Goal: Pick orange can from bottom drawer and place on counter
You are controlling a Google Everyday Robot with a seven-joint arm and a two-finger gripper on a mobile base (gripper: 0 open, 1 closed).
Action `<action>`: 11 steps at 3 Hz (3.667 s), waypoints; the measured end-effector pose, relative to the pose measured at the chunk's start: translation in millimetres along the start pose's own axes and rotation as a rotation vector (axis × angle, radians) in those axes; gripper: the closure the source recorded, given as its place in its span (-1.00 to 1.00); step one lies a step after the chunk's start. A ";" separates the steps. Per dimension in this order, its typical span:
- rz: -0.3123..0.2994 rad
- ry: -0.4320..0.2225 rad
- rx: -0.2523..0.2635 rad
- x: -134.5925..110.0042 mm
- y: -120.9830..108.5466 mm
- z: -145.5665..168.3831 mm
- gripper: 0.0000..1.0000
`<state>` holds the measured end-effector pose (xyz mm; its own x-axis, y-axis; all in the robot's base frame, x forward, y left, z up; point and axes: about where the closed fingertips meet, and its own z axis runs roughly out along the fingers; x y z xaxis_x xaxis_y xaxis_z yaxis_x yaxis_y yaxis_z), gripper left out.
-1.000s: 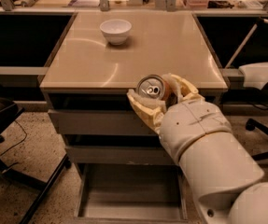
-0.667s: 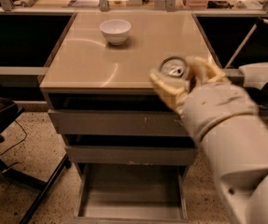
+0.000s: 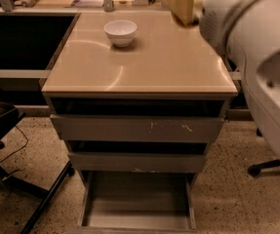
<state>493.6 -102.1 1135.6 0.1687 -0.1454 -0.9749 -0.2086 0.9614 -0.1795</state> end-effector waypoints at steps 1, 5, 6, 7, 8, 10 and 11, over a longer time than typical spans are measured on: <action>-0.046 -0.010 -0.042 -33.9 25.7 17.3 1.00; -0.011 0.132 -0.011 82.5 -56.0 87.2 1.00; 0.031 0.218 -0.003 143.3 -81.7 125.9 1.00; 0.040 0.310 -0.025 194.5 -73.8 171.4 1.00; 0.032 0.383 -0.106 225.7 -22.6 217.6 1.00; 0.094 0.479 -0.204 237.4 17.7 266.0 1.00; 0.071 0.471 -0.221 228.4 15.5 267.7 1.00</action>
Offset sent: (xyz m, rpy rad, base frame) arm 0.2842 0.1431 0.0096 -0.0409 0.2074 0.4564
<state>786.8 -58.0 945.4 -0.2939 -0.2201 -0.9302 -0.4104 0.9079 -0.0852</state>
